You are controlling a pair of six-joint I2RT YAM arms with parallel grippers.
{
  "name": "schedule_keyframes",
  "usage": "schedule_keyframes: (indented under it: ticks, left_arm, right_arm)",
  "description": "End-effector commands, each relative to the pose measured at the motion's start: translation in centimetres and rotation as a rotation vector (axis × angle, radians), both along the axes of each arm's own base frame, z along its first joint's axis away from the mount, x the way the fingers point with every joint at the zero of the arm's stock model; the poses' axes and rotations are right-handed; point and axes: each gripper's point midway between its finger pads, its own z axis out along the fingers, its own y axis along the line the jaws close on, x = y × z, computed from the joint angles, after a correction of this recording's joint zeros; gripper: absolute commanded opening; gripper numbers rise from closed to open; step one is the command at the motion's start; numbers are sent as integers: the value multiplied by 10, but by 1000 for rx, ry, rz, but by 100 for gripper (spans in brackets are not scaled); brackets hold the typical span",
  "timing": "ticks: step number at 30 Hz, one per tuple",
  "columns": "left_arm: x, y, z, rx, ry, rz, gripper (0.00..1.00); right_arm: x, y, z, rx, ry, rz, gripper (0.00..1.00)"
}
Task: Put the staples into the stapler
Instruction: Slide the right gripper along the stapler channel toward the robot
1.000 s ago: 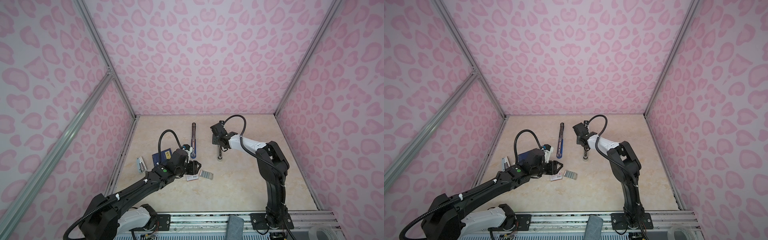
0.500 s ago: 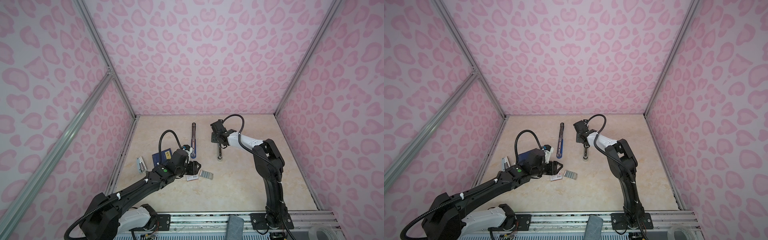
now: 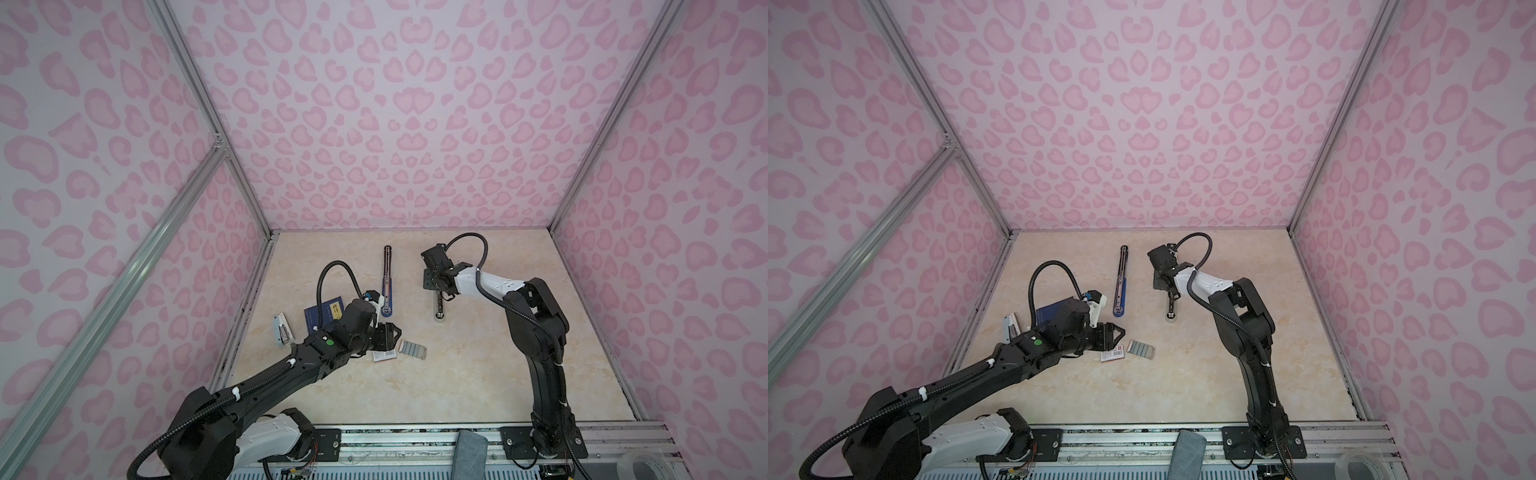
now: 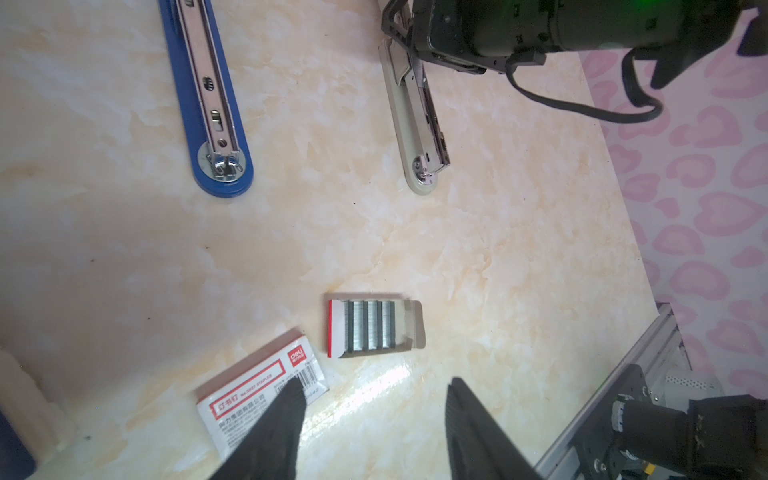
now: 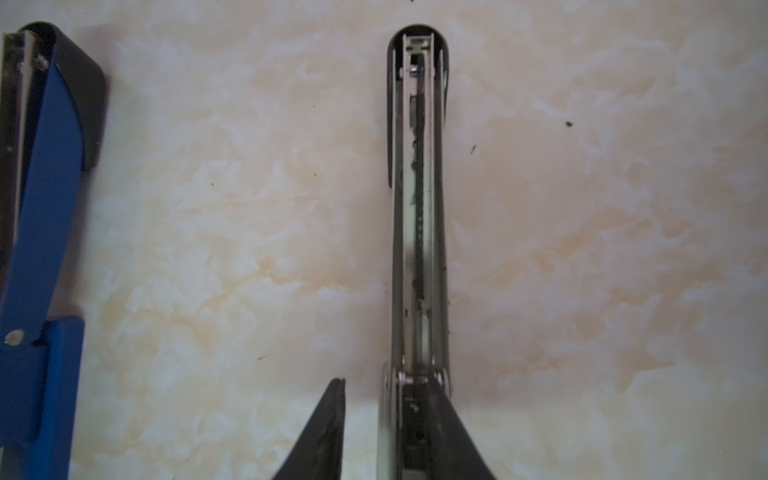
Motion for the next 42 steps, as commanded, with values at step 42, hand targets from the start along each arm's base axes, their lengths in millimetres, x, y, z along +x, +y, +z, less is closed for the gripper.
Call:
schedule_keyframes:
  ticks: [42]
  left_arm:
    - [4,-5,3,-24,-15,-3,57]
  right_arm:
    - [-75,-2,-14,-21,54,42,28]
